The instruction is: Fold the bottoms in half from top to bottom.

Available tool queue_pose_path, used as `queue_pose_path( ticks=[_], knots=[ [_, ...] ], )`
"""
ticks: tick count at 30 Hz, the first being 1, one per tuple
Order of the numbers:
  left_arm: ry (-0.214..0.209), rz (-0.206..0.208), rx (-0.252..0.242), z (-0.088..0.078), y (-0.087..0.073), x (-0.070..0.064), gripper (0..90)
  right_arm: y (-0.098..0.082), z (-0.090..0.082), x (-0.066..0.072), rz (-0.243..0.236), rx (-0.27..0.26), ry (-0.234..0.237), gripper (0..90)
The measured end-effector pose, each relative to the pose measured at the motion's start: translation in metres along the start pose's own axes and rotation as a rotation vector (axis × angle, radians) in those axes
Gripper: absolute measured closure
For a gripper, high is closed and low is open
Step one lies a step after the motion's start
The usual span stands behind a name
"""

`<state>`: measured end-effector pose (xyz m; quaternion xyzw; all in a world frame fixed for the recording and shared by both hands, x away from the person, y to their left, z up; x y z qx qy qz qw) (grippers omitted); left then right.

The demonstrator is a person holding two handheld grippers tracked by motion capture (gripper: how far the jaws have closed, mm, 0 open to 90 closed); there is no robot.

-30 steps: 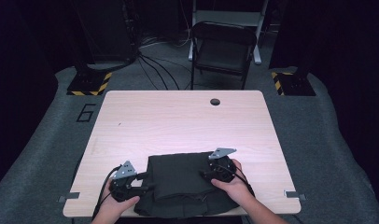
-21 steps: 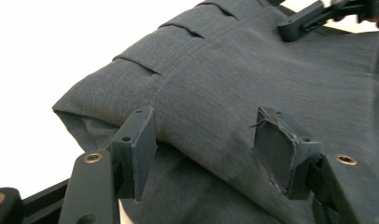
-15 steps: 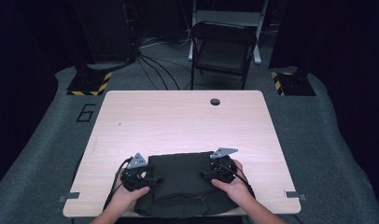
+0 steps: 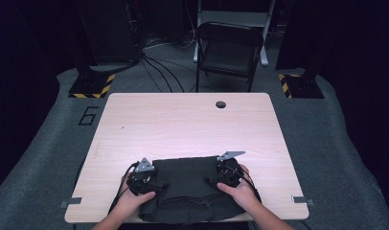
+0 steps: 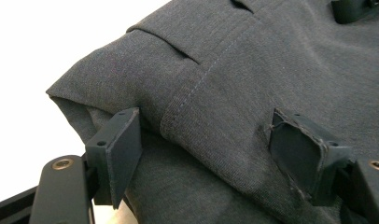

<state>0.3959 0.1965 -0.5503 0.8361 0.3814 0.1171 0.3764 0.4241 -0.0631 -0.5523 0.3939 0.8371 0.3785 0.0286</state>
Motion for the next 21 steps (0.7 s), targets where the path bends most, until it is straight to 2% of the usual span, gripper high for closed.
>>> queue_pose_path(
  ticks=[3,4,5,6,8,16,21],
  knots=[
    [0.016,-0.009,-0.014,0.003,0.003,0.004,25.5,0.002,0.003,-0.002,0.0,0.011,0.018,18.8],
    [0.016,-0.015,-0.016,0.005,0.004,0.005,25.6,0.003,0.004,-0.001,0.012,0.006,0.018,18.9],
    [0.015,-0.013,-0.014,0.006,0.005,0.008,25.7,0.005,0.005,-0.004,-0.006,0.0,0.016,18.9],
    [0.017,-0.013,-0.01,0.006,0.006,0.009,25.8,0.006,0.006,-0.003,0.012,0.0,0.016,19.0],
    [0.019,-0.024,-0.015,0.009,0.009,0.013,25.7,0.008,0.007,-0.006,0.001,-0.008,0.013,19.1],
    [0.052,-0.048,-0.037,0.018,0.019,0.028,26.0,0.02,0.014,-0.017,0.006,-0.016,0.003,19.5],
    [0.054,-0.083,-0.056,0.023,0.024,0.038,26.2,0.029,0.019,-0.023,0.015,-0.017,-0.01,19.9]
  ],
)
Point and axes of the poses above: each handheld gripper's, and its own axes: z roughly forward along the jaws, y roughly out of its top, x roughly to its left, the point moved 6 cm from there along z, roughly forward along the jaws, and after that the axes turned 3 degrees about y, right-handed, at the moved point
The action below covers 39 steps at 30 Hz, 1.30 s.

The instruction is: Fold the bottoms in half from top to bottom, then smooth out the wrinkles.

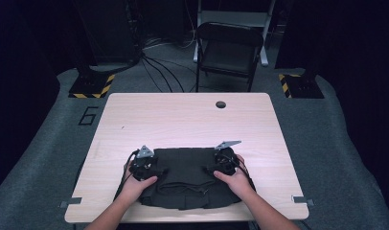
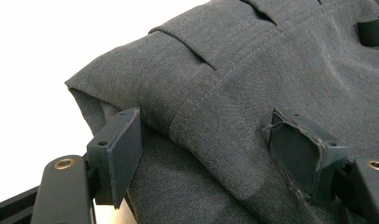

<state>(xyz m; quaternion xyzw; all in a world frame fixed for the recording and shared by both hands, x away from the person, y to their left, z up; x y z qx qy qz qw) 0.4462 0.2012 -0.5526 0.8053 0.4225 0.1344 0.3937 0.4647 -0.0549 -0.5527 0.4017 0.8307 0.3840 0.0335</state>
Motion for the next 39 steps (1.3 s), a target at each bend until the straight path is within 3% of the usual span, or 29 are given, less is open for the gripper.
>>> queue_pose_path(
  ticks=[4,6,9,12,13,16,18,23,27,29,33,39],
  knots=[
    [0.01,0.014,0.012,0.003,0.005,0.009,27.0,0.007,0.005,-0.004,0.002,-0.006,-0.011,20.0],
    [0.011,0.006,0.004,0.005,0.007,0.012,27.0,0.011,0.007,-0.006,-0.011,-0.007,-0.021,20.0],
    [0.013,-0.035,-0.011,0.007,0.009,0.018,27.4,0.015,0.009,-0.008,0.017,0.003,-0.015,20.5],
    [0.019,-0.031,-0.017,0.009,0.012,0.02,27.4,0.021,0.01,-0.009,0.025,0.003,-0.017,21.0],
    [0.021,-0.022,-0.015,0.009,0.012,0.021,27.4,0.022,0.011,-0.011,0.006,-0.007,-0.021,21.0],
    [0.037,0.004,0.006,0.011,0.015,0.024,27.8,0.025,0.012,-0.011,0.036,0.006,-0.022,21.0],
    [0.049,0.003,-0.012,0.014,0.017,0.025,27.9,0.027,0.013,-0.012,0.039,0.009,-0.025,21.0],
    [0.048,-0.007,-0.005,0.012,0.021,0.029,28.0,0.033,0.016,-0.016,0.049,-0.005,-0.03,21.3],
    [0.053,0.01,-0.018,0.001,0.025,0.027,31.5,0.036,0.009,-0.015,0.029,-0.028,-0.027,24.5],
    [0.043,-0.003,-0.032,-0.006,0.026,0.024,32.2,0.038,0.003,-0.013,0.024,-0.038,-0.028,25.3],
    [-0.003,-0.01,-0.048,-0.023,0.024,0.015,34.4,0.037,-0.011,-0.01,-0.005,-0.062,-0.032,27.1],
    [-0.05,0.029,-0.046,-0.04,0.017,-0.002,36.2,0.028,-0.028,0.01,-0.086,-0.068,-0.022,30.0]
  ],
)
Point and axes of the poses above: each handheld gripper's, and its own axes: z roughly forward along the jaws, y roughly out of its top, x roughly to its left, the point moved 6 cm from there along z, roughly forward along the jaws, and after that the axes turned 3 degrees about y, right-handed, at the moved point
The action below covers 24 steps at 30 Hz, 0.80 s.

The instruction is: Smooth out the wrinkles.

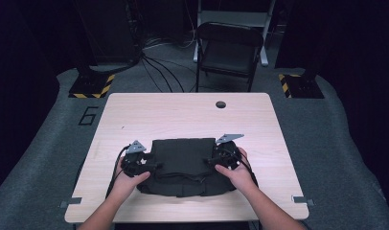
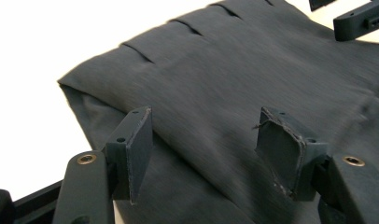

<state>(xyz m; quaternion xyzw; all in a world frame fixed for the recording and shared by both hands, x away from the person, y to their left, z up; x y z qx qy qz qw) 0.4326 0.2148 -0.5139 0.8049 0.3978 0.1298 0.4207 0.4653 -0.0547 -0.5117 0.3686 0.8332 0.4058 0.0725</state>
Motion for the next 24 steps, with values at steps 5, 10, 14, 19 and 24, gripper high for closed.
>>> queue_pose_path(
  ticks=[5,10,14,19,24],
  knots=[
    [-0.036,0.016,-0.005,-0.009,-0.003,-0.015,38.3,-0.005,-0.01,0.021,-0.066,-0.011,0.027,30.4],
    [-0.055,0.029,-0.004,-0.012,-0.008,-0.028,40.5,-0.012,-0.016,0.033,-0.084,-0.011,0.04,30.4],
    [-0.061,0.061,0.01,-0.009,-0.011,-0.037,42.1,-0.02,-0.017,0.041,-0.092,0.003,0.045,30.4],
    [-0.058,0.106,0.053,-0.001,-0.018,-0.041,47.6,-0.034,-0.016,0.048,-0.117,0.03,0.042,30.0],
    [-0.031,0.141,0.069,0.004,-0.024,-0.037,56.0,-0.045,-0.01,0.048,-0.118,0.058,0.032,29.4]
  ],
)
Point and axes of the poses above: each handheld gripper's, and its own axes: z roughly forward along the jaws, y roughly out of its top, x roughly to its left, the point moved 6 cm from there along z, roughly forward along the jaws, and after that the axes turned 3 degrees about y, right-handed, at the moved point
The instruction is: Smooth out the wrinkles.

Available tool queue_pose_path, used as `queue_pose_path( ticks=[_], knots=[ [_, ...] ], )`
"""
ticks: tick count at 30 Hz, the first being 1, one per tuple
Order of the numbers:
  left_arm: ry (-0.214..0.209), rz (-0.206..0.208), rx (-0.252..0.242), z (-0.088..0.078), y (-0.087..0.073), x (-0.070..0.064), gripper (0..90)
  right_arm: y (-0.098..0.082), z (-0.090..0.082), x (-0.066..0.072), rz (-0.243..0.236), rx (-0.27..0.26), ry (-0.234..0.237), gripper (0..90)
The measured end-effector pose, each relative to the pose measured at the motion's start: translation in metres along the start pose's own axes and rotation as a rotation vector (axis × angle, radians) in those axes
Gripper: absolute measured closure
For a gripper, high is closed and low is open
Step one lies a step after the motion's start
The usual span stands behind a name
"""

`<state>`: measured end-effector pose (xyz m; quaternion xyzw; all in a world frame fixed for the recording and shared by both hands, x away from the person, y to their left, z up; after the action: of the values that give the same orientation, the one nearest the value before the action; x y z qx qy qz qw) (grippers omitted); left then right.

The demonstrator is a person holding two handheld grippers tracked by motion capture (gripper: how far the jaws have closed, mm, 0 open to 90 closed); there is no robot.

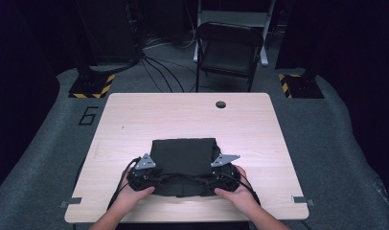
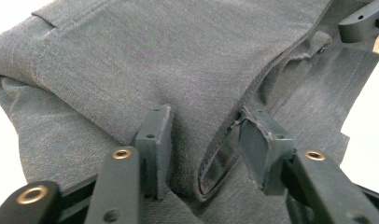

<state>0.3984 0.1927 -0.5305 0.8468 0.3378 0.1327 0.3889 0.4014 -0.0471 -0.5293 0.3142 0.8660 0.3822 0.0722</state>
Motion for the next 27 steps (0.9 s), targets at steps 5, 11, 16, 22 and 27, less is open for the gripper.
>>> queue_pose_path(
  ticks=[5,11,16,22,27],
  knots=[
    [0.012,-0.016,-0.001,0.0,-0.003,0.004,68.8,-0.007,0.008,0.003,-0.005,0.025,-0.015,28.9],
    [0.026,-0.015,-0.014,-0.005,-0.002,0.006,83.4,-0.01,0.015,0.01,0.018,0.046,-0.012,30.8],
    [0.048,0.01,-0.025,-0.007,0.0,0.005,84.9,-0.005,0.022,0.013,-0.017,0.043,-0.064,37.9],
    [0.053,0.048,-0.032,-0.015,0.001,0.006,85.1,-0.005,0.013,0.012,0.001,0.027,-0.049,56.9],
    [0.059,0.048,-0.059,-0.02,0.005,0.007,85.1,-0.004,0.007,0.013,-0.002,0.009,-0.035,76.9]
  ],
)
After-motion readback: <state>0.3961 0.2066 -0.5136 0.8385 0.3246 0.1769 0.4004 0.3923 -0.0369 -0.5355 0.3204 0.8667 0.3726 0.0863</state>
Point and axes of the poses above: each handheld gripper's, and its own axes: z roughly forward along the jaws, y roughly out of its top, x roughly to its left, the point moved 6 cm from there along z, roughly forward along the jaws, and after that the axes turned 3 degrees about y, right-handed, at the moved point
